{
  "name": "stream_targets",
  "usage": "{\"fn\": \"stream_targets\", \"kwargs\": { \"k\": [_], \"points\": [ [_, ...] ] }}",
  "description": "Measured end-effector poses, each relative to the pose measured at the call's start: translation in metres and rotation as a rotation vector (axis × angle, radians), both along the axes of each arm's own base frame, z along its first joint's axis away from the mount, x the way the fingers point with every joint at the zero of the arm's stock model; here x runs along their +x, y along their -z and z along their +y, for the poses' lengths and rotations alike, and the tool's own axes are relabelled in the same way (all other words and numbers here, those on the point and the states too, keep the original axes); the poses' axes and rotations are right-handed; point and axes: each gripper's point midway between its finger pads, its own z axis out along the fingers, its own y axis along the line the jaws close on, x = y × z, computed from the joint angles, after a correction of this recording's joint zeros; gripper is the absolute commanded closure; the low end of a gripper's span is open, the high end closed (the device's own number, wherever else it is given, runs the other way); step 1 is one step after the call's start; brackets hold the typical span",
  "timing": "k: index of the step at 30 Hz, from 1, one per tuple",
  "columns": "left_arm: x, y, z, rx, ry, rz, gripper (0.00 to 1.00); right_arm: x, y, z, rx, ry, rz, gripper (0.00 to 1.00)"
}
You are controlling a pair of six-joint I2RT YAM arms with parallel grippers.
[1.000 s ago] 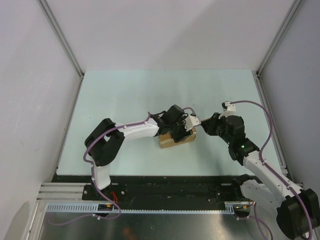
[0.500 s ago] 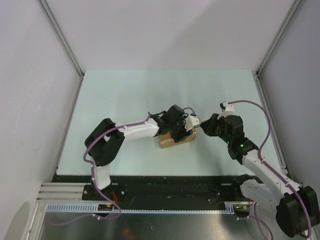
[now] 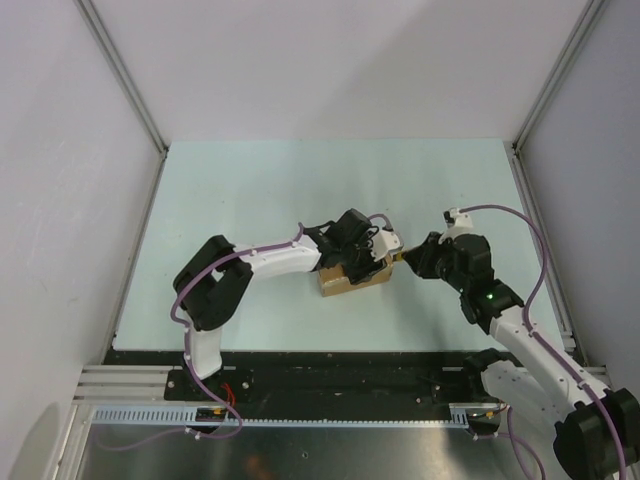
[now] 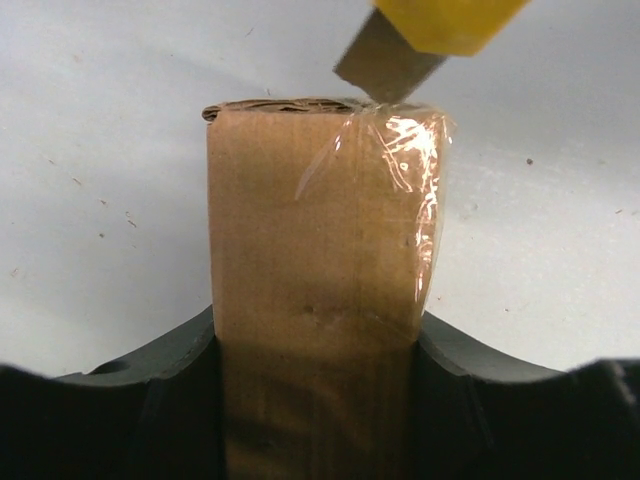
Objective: Unpack the express box
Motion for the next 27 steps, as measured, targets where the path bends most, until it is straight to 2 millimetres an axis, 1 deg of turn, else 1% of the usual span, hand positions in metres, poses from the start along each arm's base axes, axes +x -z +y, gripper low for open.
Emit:
{"fn": "stream_targets", "kwargs": {
  "k": [14, 15, 17, 20, 24, 27],
  "points": [
    [0.001, 0.001, -0.001, 0.007, -0.006, 0.042, 0.78, -0.01, 0.0, -0.005, 0.009, 0.002, -0.01, 1.0],
    [0.001, 0.001, -0.001, 0.006, -0.007, 0.042, 0.78, -0.013, 0.0, -0.005, 0.009, -0.002, -0.005, 1.0],
    [0.004, 0.001, -0.001, 0.002, -0.017, 0.04, 0.78, -0.024, 0.007, -0.006, 0.007, -0.018, 0.03, 1.0],
    [0.007, 0.0, 0.0, -0.002, -0.03, 0.038, 0.78, -0.033, 0.016, -0.007, 0.014, -0.012, 0.08, 1.0],
    [0.008, 0.0, -0.001, 0.002, -0.027, 0.029, 0.78, -0.031, 0.016, -0.01, 0.031, 0.026, 0.089, 1.0],
    [0.006, 0.0, -0.001, 0.002, -0.019, 0.013, 0.78, -0.025, 0.014, -0.014, 0.033, 0.064, 0.077, 1.0]
  ]
}}
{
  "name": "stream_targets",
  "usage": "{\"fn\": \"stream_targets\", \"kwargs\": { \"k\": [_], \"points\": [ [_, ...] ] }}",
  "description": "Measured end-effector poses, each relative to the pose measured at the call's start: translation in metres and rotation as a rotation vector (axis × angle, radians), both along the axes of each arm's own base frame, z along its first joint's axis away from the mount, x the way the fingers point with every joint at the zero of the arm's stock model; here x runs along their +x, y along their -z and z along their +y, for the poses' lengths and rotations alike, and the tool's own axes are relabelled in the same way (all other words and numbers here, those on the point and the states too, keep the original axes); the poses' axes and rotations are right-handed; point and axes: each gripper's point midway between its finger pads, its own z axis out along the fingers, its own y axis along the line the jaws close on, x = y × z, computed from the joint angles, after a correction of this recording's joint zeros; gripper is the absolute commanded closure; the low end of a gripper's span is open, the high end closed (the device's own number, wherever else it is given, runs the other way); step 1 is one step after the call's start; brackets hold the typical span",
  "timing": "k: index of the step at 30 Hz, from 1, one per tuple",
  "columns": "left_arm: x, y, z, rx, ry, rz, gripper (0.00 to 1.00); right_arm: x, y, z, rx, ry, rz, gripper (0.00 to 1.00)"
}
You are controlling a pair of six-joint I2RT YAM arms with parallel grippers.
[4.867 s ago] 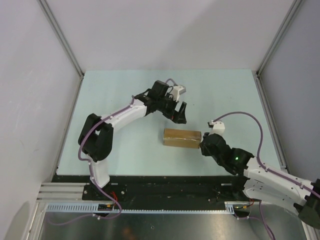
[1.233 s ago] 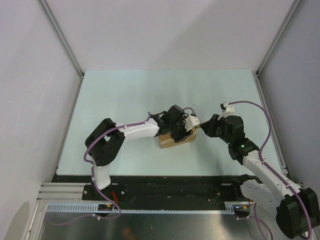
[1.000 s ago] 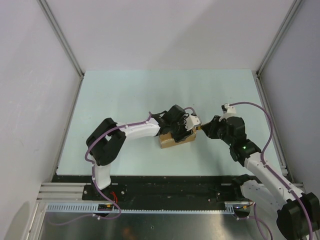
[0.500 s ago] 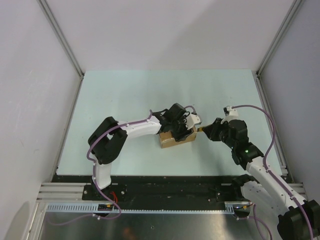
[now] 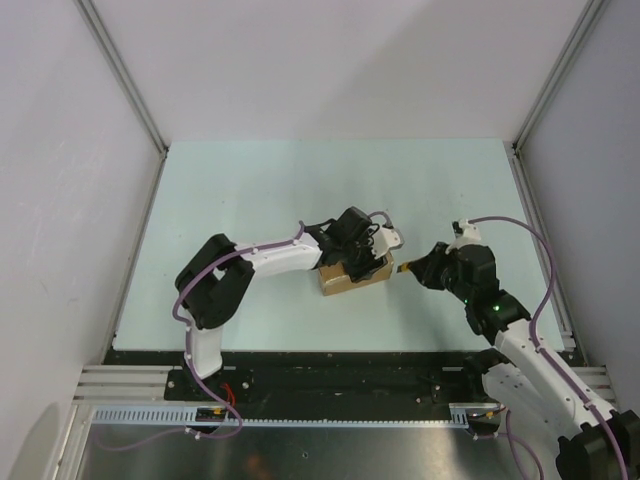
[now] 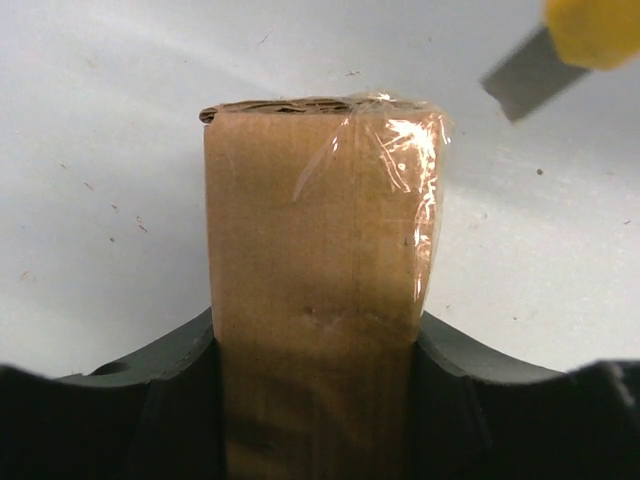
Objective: Unpack the express box
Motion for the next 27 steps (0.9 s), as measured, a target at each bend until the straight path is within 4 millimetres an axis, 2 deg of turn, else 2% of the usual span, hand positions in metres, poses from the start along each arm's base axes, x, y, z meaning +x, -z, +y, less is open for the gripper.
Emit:
{"fn": "stream_targets", "kwargs": {
  "k": [6, 13, 27],
  "points": [
    [-0.005, -0.002, 0.0, -0.009, 0.036, -0.034, 0.79, 0.021, -0.011, 0.002, 0.018, 0.027, -0.038, 1.0],
    [-0.006, -0.003, -0.001, -0.011, 0.05, -0.047, 0.8, 0.034, -0.023, 0.008, 0.042, 0.025, -0.097, 1.0],
    [-0.006, -0.003, 0.0, -0.01, 0.053, -0.049, 0.8, 0.042, -0.019, 0.01, 0.022, 0.013, -0.103, 1.0]
  ]
}}
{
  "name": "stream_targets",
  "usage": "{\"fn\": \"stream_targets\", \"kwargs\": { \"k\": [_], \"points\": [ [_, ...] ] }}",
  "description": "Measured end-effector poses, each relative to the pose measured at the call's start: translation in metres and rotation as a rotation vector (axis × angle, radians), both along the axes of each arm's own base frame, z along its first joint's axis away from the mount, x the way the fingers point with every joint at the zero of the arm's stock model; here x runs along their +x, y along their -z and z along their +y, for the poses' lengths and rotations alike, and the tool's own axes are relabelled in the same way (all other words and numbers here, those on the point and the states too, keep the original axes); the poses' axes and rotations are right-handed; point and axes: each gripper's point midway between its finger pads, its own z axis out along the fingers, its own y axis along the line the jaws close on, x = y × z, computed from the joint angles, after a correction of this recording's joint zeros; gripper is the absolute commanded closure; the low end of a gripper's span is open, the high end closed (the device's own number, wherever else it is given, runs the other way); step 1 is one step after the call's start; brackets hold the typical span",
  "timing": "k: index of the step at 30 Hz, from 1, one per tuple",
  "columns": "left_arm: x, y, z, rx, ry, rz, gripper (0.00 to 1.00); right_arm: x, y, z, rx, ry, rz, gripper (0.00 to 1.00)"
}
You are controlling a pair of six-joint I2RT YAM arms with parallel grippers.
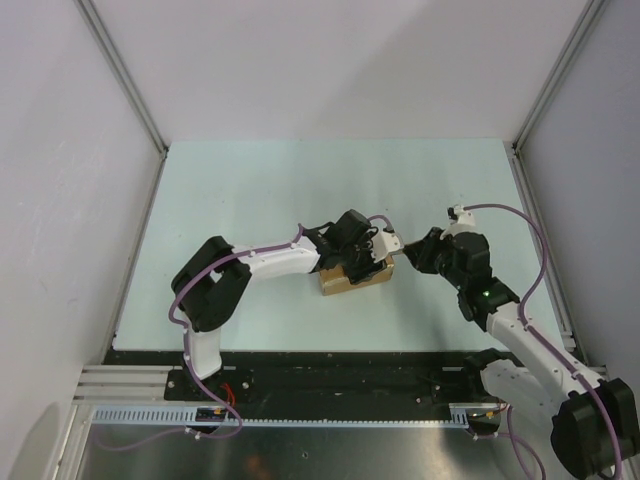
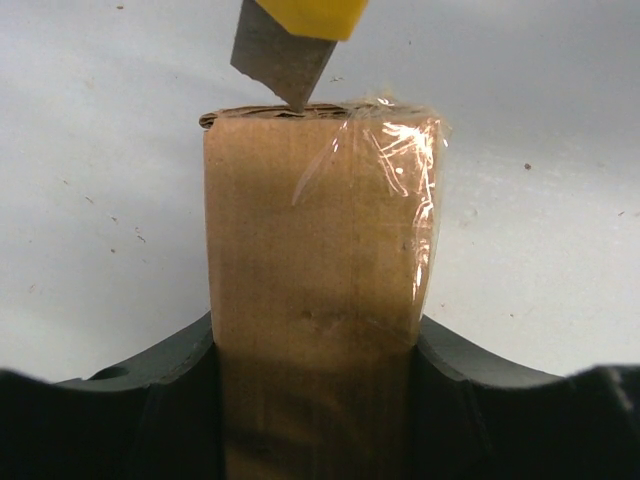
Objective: Unpack the express box
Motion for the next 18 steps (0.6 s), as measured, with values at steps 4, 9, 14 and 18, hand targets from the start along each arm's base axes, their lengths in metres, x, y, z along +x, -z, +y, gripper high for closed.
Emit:
{"fn": "stream_targets", "kwargs": {
  "k": [4, 9, 14, 18],
  "points": [
    [0.0003, 0.0, 0.0001, 0.001, -0.002, -0.001, 0.8, 0.0014, 0.0066, 0.0005, -0.011, -0.002, 0.017, 1.0],
    [0.0009, 0.0002, 0.0007, 0.003, -0.005, -0.003, 0.81, 0.0027, 0.0064, 0.0014, -0.017, -0.008, 0.015, 1.0],
    [0.0017, 0.0013, 0.0004, 0.008, -0.009, 0.0, 0.83, 0.001, 0.0075, 0.0037, -0.025, -0.027, 0.017, 1.0],
    [0.0018, 0.0028, -0.0001, 0.02, -0.007, 0.016, 0.85, -0.0024, 0.0087, 0.0075, -0.04, -0.042, 0.022, 1.0]
  ]
}}
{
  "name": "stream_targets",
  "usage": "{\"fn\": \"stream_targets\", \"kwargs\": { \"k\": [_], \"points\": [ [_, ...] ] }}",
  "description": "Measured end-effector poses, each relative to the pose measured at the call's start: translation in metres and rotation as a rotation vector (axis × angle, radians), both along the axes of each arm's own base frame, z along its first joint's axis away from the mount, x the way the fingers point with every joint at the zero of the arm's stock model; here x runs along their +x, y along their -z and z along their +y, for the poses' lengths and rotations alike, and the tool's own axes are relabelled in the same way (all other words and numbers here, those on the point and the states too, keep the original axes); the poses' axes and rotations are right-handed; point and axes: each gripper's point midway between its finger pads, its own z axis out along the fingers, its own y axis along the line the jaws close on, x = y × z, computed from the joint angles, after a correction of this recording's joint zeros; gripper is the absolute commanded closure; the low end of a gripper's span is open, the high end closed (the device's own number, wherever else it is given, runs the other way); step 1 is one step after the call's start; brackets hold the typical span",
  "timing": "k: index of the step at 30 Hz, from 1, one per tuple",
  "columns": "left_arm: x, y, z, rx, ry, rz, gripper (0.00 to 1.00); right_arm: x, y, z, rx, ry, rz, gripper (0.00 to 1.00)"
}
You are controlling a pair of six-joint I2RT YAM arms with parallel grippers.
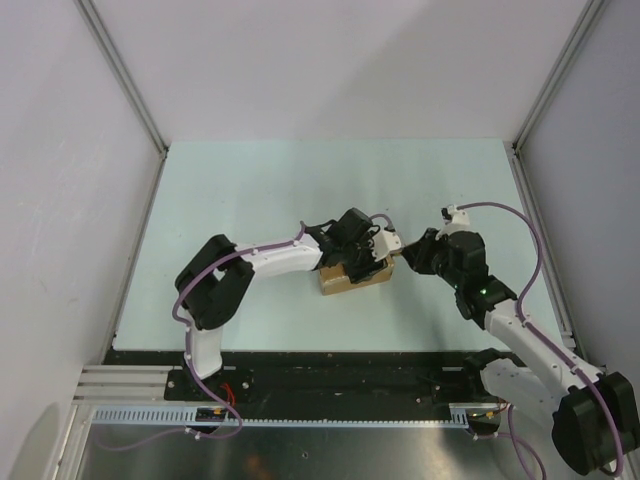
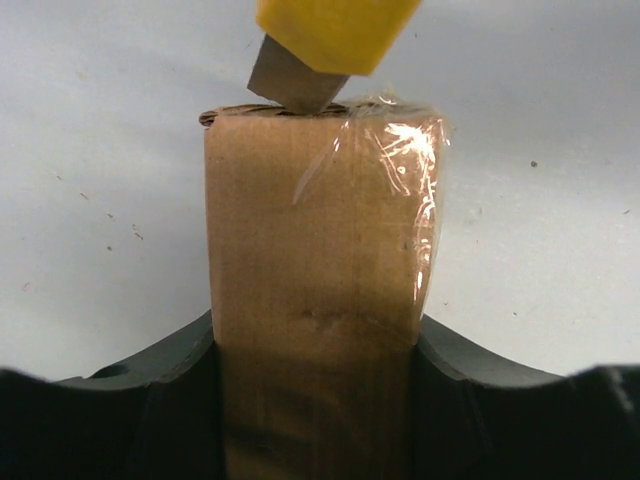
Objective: Unpack the express box
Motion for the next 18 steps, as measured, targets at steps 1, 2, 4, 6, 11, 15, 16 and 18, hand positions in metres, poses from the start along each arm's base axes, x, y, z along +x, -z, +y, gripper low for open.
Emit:
{"fn": "stream_targets", "kwargs": {
  "k": [1, 2, 4, 6, 11, 15, 16, 18],
  "points": [
    [0.0, 0.0, 0.0, 0.002, 0.002, 0.006, 0.85, -0.001, 0.0, 0.0, -0.004, -0.001, 0.0, 1.0],
    [0.0, 0.001, 0.0, 0.003, 0.004, 0.013, 0.85, -0.002, 0.0, 0.0, -0.008, 0.002, 0.0, 1.0],
    [0.001, 0.001, 0.0, 0.001, 0.006, 0.024, 0.86, -0.005, 0.001, 0.0, -0.014, 0.001, 0.006, 1.0],
    [0.001, 0.002, 0.0, 0.0, 0.01, 0.036, 0.86, -0.009, 0.001, -0.002, -0.02, 0.005, 0.009, 1.0],
    [0.001, 0.002, -0.001, -0.004, 0.016, 0.056, 0.86, -0.017, 0.001, -0.004, -0.028, 0.004, 0.019, 1.0],
    [0.002, 0.002, -0.001, 0.0, 0.019, 0.066, 0.86, -0.019, 0.001, -0.005, -0.029, 0.004, 0.021, 1.0],
    [0.002, 0.002, -0.001, 0.002, 0.019, 0.07, 0.85, -0.02, 0.001, -0.004, -0.027, 0.004, 0.021, 1.0],
    [0.002, 0.002, -0.001, 0.004, 0.019, 0.075, 0.85, -0.022, 0.001, -0.004, -0.023, 0.002, 0.019, 1.0]
  ]
}}
